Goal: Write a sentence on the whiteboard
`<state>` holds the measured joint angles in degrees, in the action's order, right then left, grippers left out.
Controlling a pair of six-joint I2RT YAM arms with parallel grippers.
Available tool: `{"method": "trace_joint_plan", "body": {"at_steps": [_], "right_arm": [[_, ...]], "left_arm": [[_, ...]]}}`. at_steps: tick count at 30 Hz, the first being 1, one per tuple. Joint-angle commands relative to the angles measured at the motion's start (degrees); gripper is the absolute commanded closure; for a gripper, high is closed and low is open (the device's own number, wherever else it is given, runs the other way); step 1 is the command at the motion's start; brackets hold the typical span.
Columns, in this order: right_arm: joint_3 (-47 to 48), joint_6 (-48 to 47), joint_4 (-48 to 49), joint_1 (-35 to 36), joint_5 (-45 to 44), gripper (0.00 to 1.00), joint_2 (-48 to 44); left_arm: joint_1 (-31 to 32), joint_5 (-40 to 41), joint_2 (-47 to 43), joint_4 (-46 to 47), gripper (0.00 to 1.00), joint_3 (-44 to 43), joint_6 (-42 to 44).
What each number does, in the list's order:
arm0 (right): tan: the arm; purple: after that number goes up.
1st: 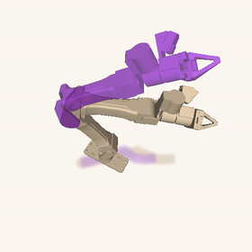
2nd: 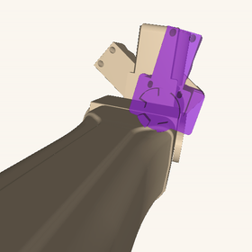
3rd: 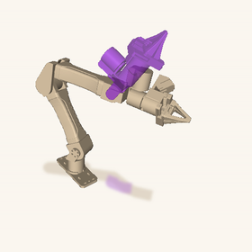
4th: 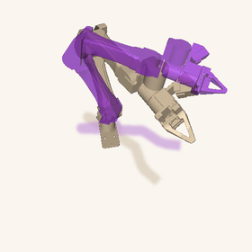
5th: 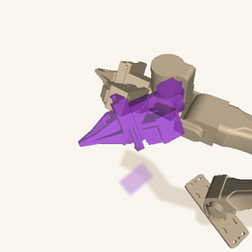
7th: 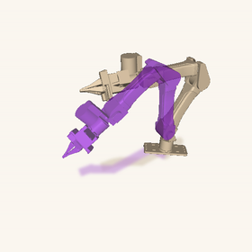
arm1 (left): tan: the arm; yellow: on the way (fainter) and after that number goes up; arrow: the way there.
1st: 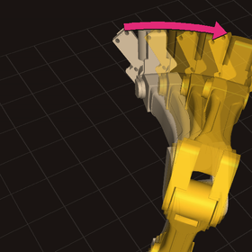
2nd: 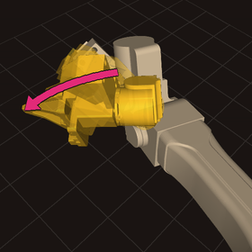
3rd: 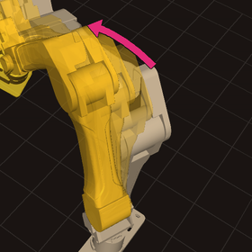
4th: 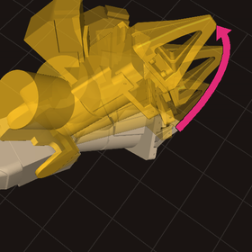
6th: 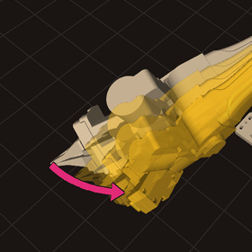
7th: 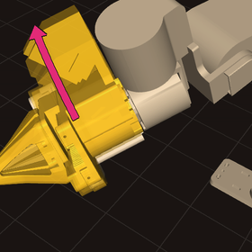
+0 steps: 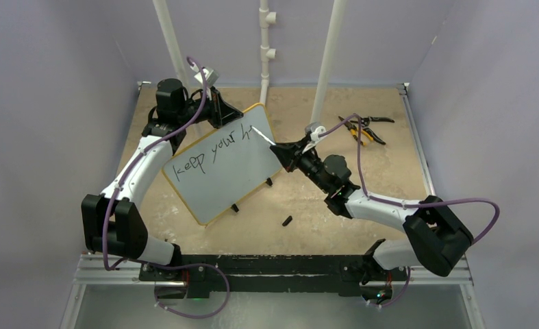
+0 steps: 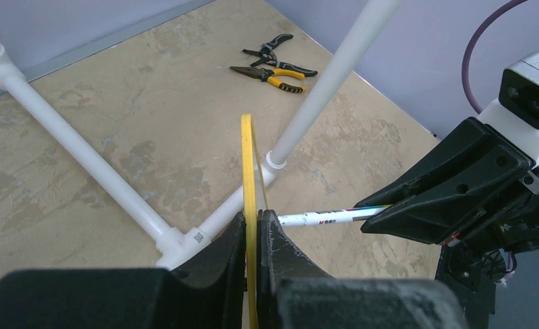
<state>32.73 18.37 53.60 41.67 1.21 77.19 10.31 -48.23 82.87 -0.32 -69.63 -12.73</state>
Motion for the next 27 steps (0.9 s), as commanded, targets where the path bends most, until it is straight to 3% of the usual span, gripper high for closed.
{"method": "trace_joint_plan", "body": {"at_steps": [1,12,27], "right_arm": [[0.32,-0.72,-0.40,0.06,1.59,1.00,0.18],[-2.68,0.22,-1.89,1.44,0.84,1.00,-0.62],[-3.62,2.22,-4.00,1.48,-7.45,1.00,-3.07]], "left_arm": [[0.37,-1.96,-1.22,2.60,1.00,0.19,0.71],[0.34,-1.96,-1.13,2.76,1.00,0.30,0.68],[0.33,-2.13,-1.27,2.82,1.00,0.28,0.55]]}}
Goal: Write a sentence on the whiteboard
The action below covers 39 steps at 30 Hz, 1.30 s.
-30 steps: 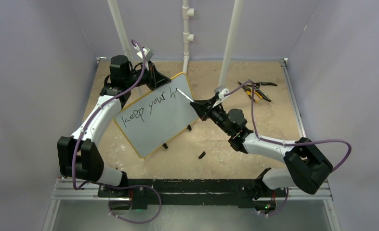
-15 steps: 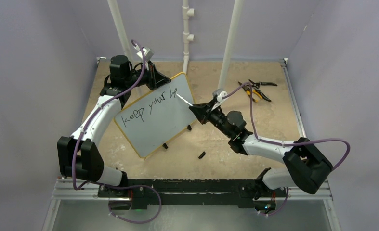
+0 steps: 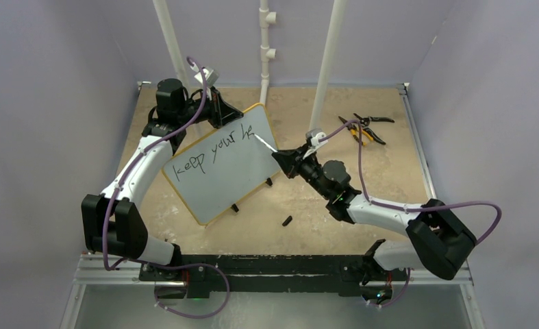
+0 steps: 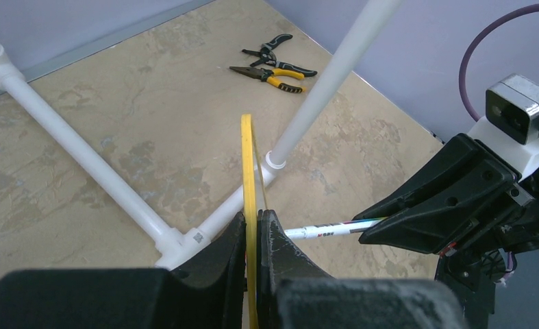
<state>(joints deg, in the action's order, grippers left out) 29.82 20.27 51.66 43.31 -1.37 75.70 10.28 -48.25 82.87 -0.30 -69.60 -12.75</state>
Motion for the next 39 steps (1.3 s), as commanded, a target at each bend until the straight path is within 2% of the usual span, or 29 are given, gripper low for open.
{"method": "trace_joint_plan", "body": {"at_steps": [1,8,28,39], "right_arm": [[-0.85,0.30,-1.85,-0.16,-5.06,1.00,-2.13],[-1.23,0.37,-1.18,-0.20,-3.05,1.00,-4.64],[3.14,-0.49,1.21,-0.54,-5.23,1.00,-0.23],[4.15,-3.51,1.86,-0.52,0.65,1.00,1.44]], "left_arm": [[0.40,-2.11,-1.26,2.84,1.00,0.26,0.57],[0.38,-2.24,-1.38,2.93,1.00,0.24,0.45],[0.37,-2.38,-1.40,3.01,1.00,0.34,0.43],[0.36,-2.46,-1.40,3.09,1.00,0.34,0.36]]}}
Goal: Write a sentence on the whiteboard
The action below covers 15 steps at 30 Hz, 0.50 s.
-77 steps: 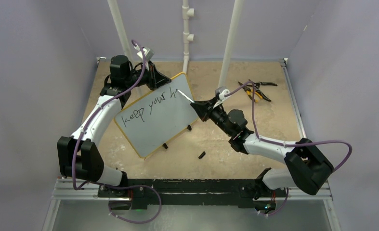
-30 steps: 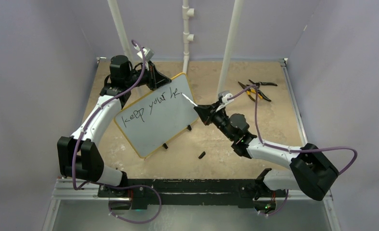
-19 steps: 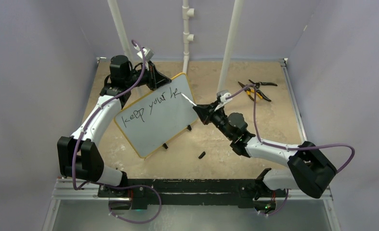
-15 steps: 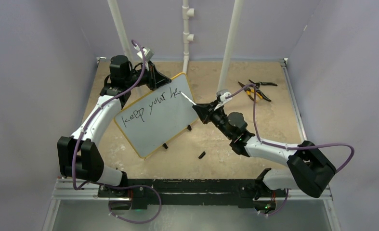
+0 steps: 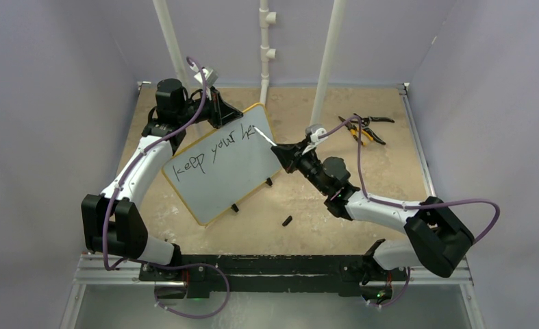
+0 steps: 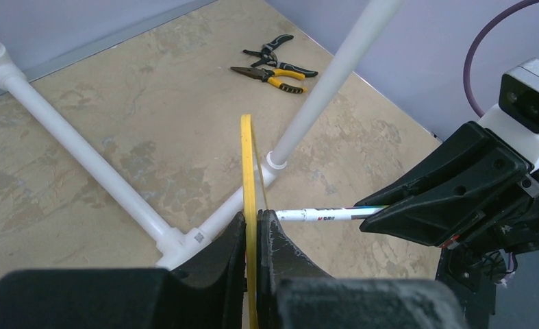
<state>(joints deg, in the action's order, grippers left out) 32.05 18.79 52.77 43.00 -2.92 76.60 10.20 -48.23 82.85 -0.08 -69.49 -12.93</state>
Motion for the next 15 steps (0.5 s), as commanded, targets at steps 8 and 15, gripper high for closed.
{"method": "trace_joint_plan", "body": {"at_steps": [8,15], "right_arm": [[-2.19,-0.61,-1.28,-0.12,1.93,1.00,-2.06],[-4.20,0.34,-2.08,0.15,1.00,1.00,-2.94]], "left_arm": [[0.47,-2.49,-1.37,3.05,1.00,0.29,0.37],[0.44,-2.49,-1.34,3.15,1.00,0.32,0.35]]}}
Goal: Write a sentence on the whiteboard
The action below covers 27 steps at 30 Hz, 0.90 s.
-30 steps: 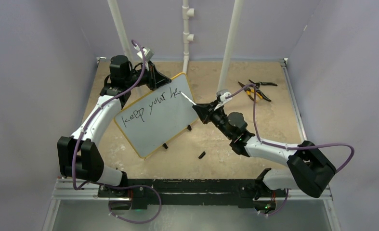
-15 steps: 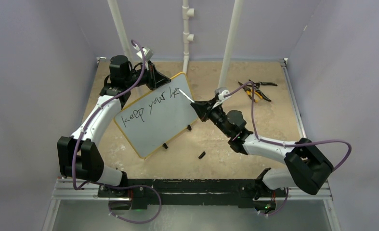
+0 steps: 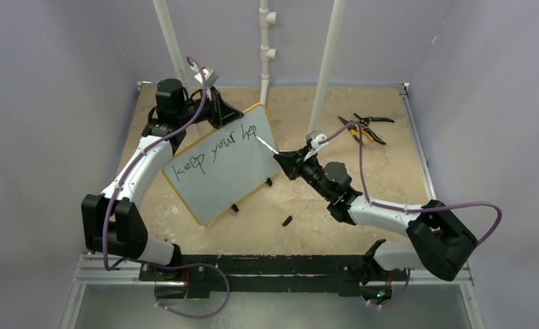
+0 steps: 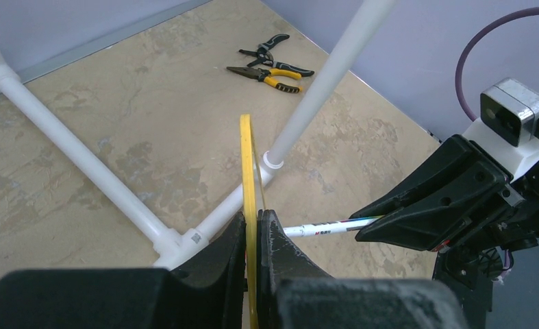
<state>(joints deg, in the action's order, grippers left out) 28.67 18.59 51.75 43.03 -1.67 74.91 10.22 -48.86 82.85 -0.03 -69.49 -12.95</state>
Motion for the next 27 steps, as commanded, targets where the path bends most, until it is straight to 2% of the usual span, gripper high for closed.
{"method": "trace_joint_plan", "body": {"at_steps": [1,7,20,27], "right_arm": [[-0.76,0.63,-1.43,0.06,-1.02,1.00,-1.33],[0.55,0.66,-2.13,0.05,-3.84,1.00,-1.70],[5.18,-1.07,-0.60,0.04,-3.69,1.00,-0.08],[4.42,-0.91,-0.88,0.04,-4.28,1.00,0.23]], "left_arm": [[0.46,-1.85,-1.36,3.11,1.00,0.37,0.38],[0.44,-1.85,-1.36,3.24,1.00,0.42,0.29],[0.42,-1.85,-1.31,3.25,1.00,0.41,0.24],[0.43,-1.85,-1.34,3.24,1.00,0.41,0.24]]}}
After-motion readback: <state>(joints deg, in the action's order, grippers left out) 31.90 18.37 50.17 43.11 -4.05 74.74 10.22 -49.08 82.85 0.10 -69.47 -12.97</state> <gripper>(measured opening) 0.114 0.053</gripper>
